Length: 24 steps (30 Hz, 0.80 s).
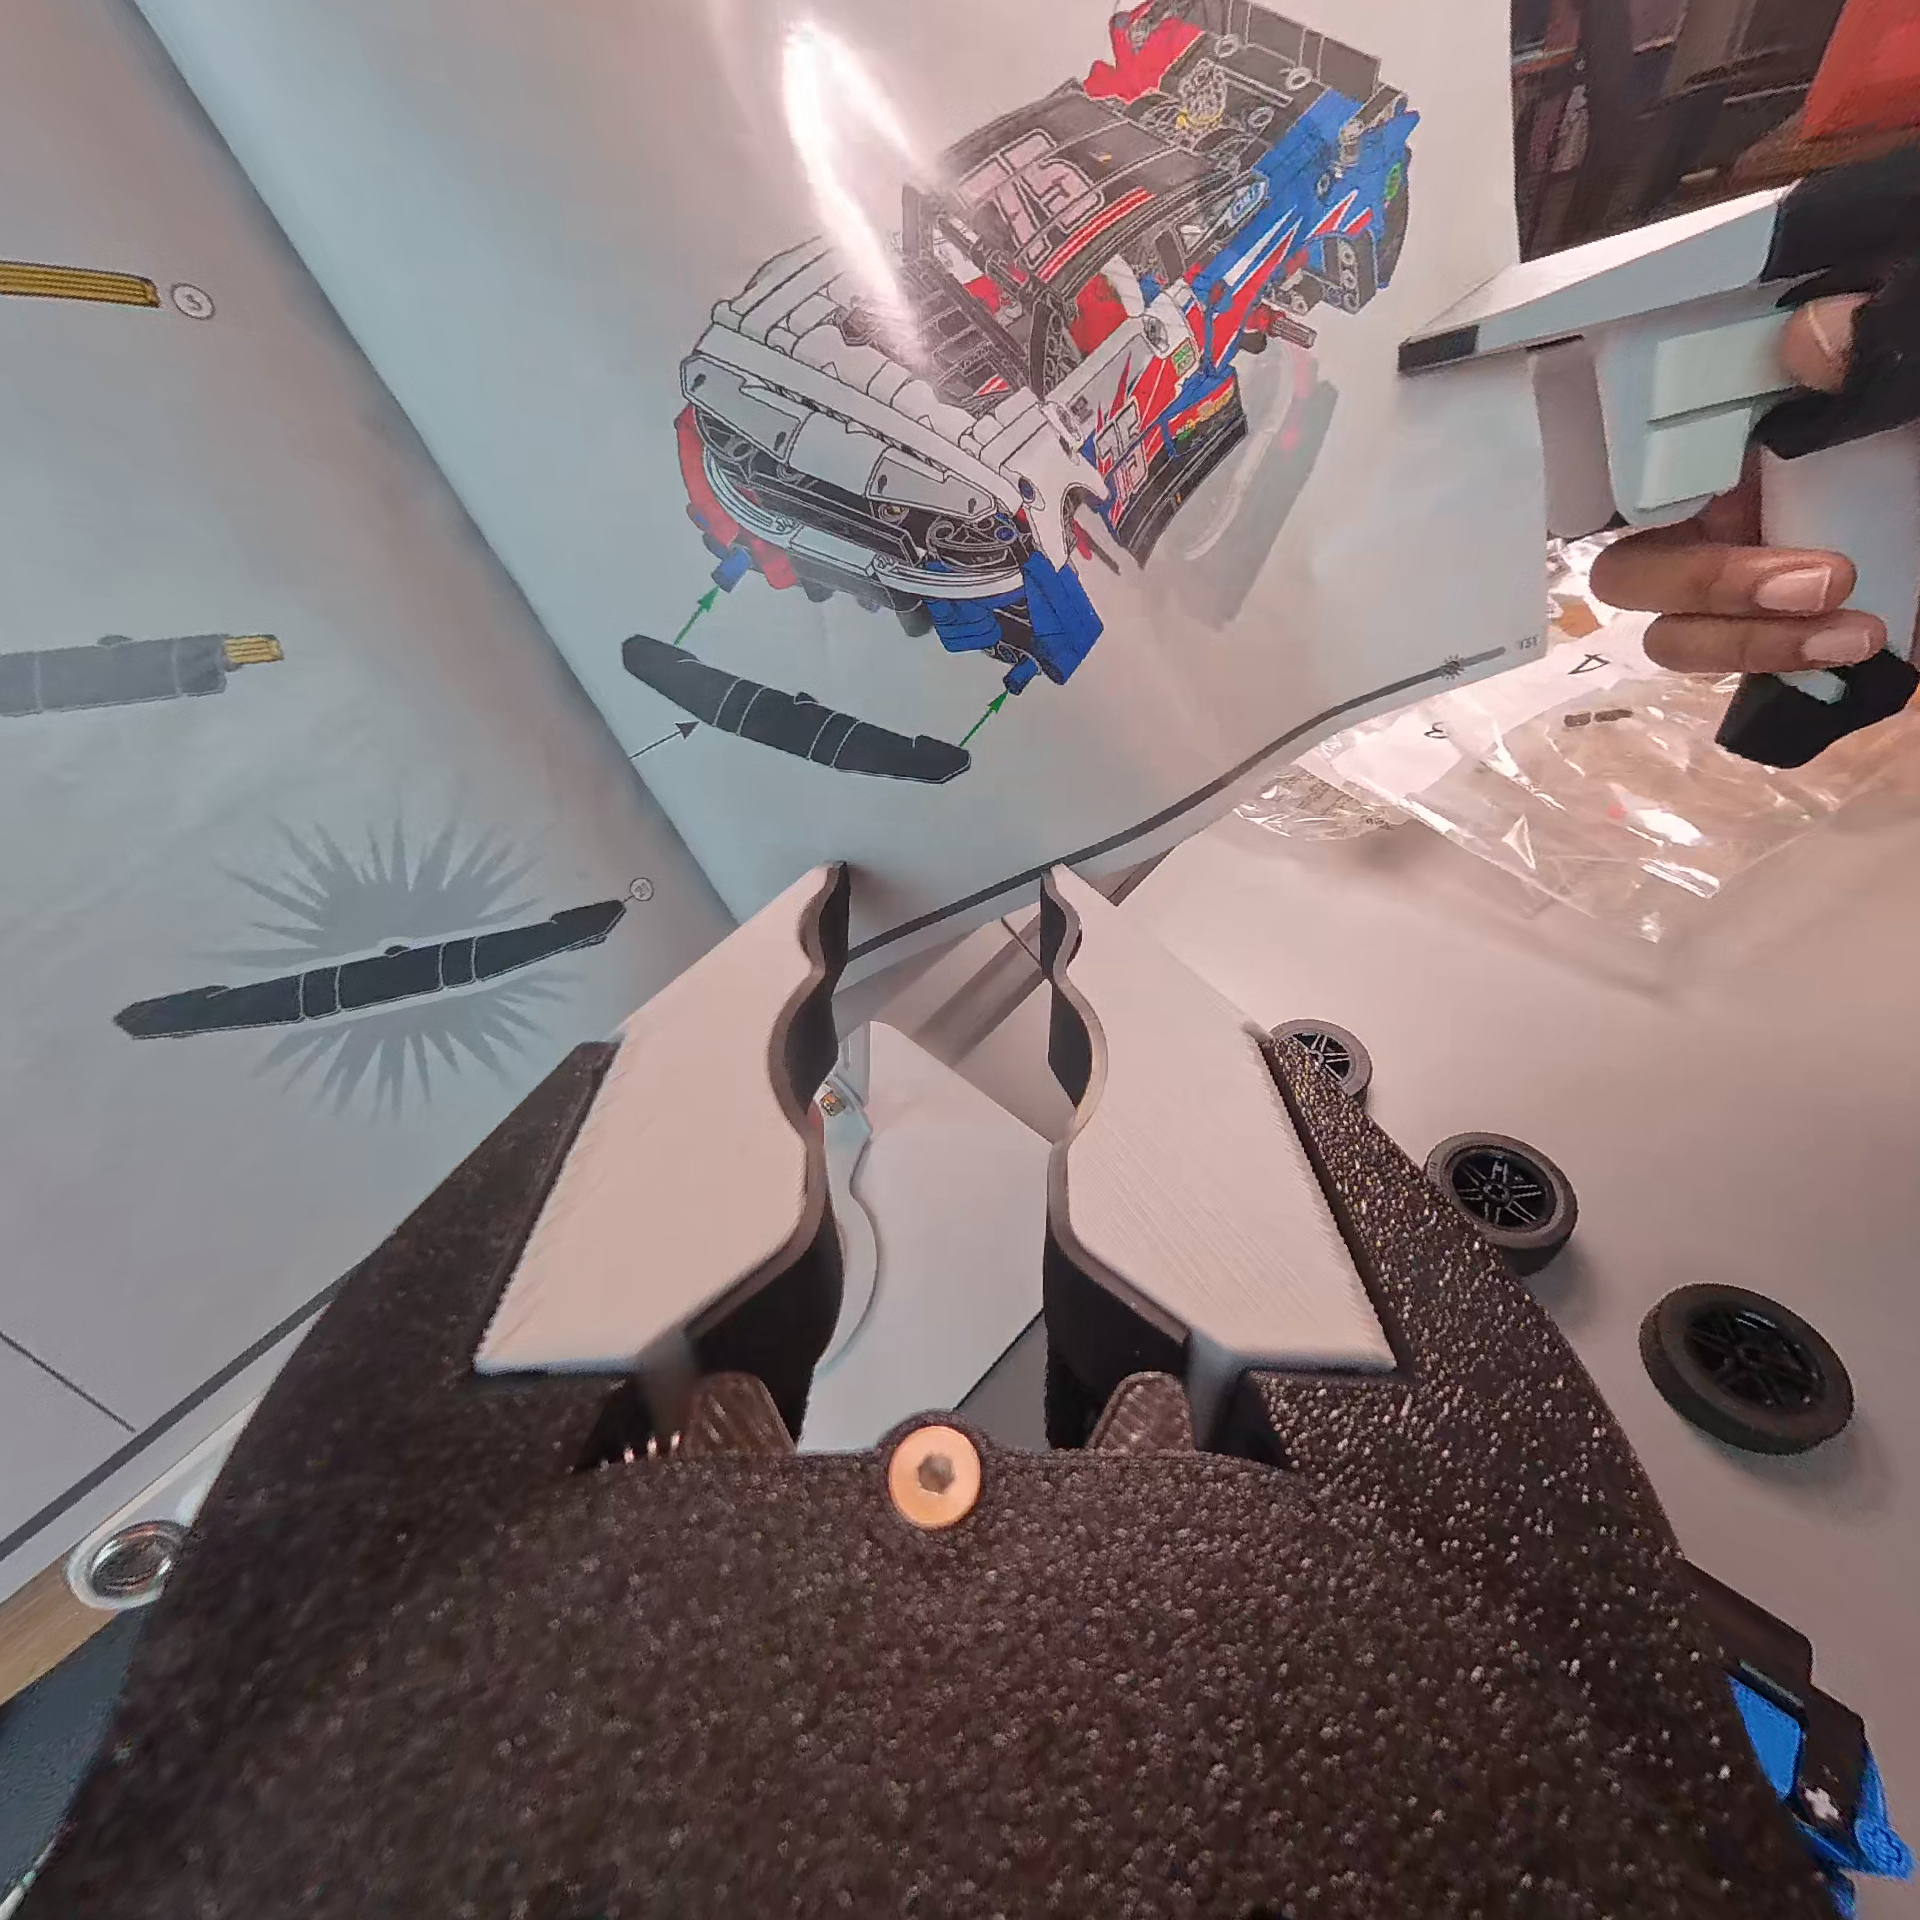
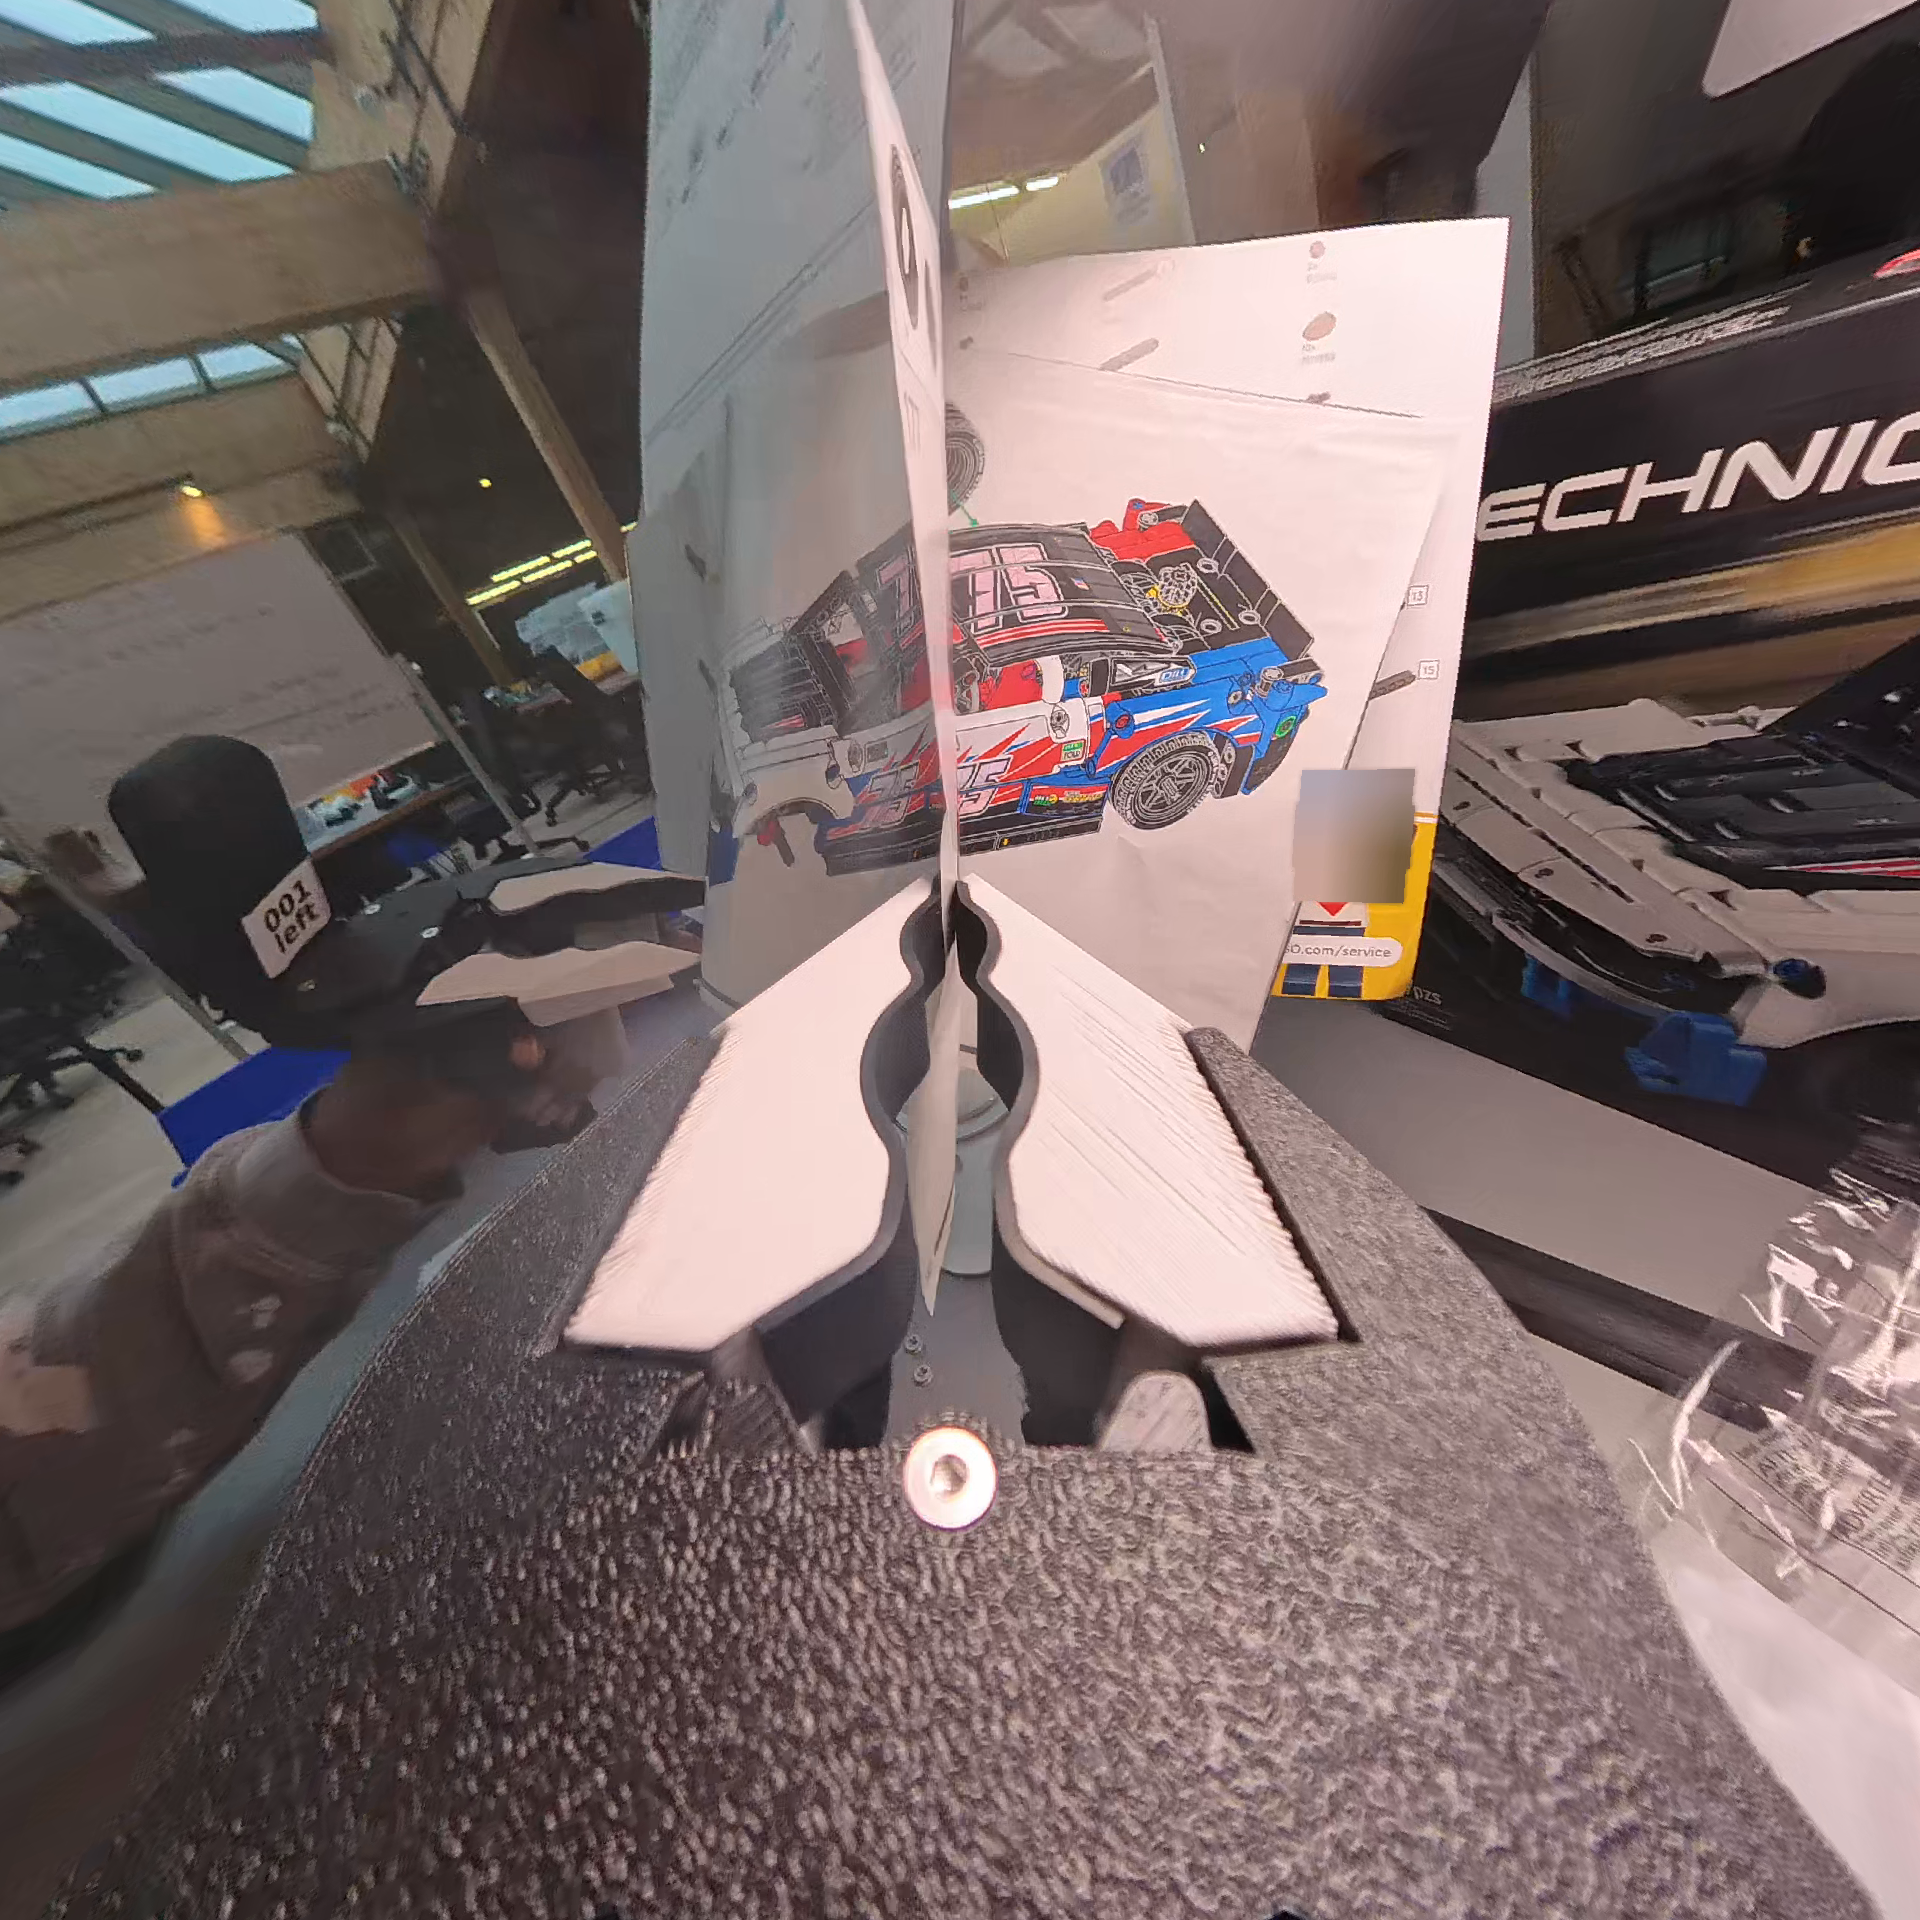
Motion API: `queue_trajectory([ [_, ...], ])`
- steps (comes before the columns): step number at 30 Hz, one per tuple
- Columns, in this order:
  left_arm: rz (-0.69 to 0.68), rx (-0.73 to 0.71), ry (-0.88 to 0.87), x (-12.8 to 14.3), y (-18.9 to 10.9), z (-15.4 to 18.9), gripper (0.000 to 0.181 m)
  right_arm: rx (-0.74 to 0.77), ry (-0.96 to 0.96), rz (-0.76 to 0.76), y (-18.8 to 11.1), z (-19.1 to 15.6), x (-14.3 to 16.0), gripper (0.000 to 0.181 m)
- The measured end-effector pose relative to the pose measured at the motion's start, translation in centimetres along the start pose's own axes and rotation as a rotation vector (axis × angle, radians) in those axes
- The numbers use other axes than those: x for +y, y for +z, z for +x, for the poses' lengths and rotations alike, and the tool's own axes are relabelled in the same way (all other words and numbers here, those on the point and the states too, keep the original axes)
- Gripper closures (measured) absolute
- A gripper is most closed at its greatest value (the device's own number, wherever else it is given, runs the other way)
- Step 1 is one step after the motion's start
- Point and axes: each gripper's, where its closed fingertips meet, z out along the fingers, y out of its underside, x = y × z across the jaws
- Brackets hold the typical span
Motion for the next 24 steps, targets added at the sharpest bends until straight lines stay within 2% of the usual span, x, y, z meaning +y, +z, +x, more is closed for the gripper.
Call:
queue_trajectory([
  [6,0.036,0.016,0.000,-0.3,-1.5,0.4,0.139,0.005,-0.121,0.002,-0.6,-3.0,0.5,0.181],
  [8,0.070,0.029,0.027,-0.8,-2.7,1.0,0.128,-0.032,-0.140,0.025,-0.8,-4.9,0.2,0.181],
  [11,0.148,0.032,0.159,-1.5,-4.9,2.5,0.113,-0.140,-0.112,0.087,-1.0,-9.1,-0.8,0.181],
  [15,0.206,-0.078,0.361,-1.7,-6.9,4.1,0.100,-0.308,0.025,0.136,0.1,-14.9,-1.5,0.181],
  [19,0.301,-0.256,0.500,-3.8,-8.9,4.5,0.100,-0.380,0.085,0.102,3.0,-19.5,-0.4,0.181],
  [21,0.317,-0.338,0.537,-4.5,-9.4,4.0,0.108,-0.404,0.110,0.104,4.7,-21.5,0.0,0.181],
  [24,0.417,-0.452,0.458,-5.7,-11.7,2.2,0.153,-0.449,0.118,0.115,6.8,-24.4,0.2,0.181],
])
